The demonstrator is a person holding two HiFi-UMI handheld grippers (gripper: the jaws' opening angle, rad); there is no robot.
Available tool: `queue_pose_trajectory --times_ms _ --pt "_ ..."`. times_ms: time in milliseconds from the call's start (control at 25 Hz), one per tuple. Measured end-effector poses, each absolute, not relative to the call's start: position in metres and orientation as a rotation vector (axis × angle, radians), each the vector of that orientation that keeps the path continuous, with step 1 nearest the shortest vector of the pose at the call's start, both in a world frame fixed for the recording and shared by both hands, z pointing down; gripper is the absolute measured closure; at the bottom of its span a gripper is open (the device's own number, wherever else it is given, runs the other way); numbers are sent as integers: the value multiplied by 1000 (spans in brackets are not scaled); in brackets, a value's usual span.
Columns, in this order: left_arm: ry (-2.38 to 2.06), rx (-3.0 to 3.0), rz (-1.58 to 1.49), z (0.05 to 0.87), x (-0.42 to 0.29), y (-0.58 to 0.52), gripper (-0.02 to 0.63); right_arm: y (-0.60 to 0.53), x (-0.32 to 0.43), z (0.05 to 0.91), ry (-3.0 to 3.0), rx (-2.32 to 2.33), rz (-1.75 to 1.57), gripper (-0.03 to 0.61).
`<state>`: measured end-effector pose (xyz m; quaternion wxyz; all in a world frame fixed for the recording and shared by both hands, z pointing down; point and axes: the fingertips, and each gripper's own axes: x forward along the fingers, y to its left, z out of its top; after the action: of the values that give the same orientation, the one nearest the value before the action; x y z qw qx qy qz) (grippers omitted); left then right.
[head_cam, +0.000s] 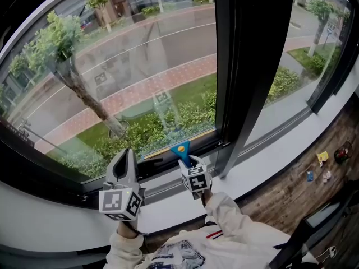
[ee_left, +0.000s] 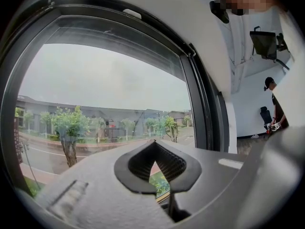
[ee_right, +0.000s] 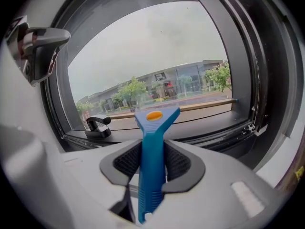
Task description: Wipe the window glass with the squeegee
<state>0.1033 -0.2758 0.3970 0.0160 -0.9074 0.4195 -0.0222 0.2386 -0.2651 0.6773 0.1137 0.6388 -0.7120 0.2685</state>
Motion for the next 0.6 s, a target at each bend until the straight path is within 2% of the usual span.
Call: queue_pose_trajectory --times_ms 600 --pt "1463 -2781 -121 419 97 -260 614 -258 236 677 -2071 1828 822 439"
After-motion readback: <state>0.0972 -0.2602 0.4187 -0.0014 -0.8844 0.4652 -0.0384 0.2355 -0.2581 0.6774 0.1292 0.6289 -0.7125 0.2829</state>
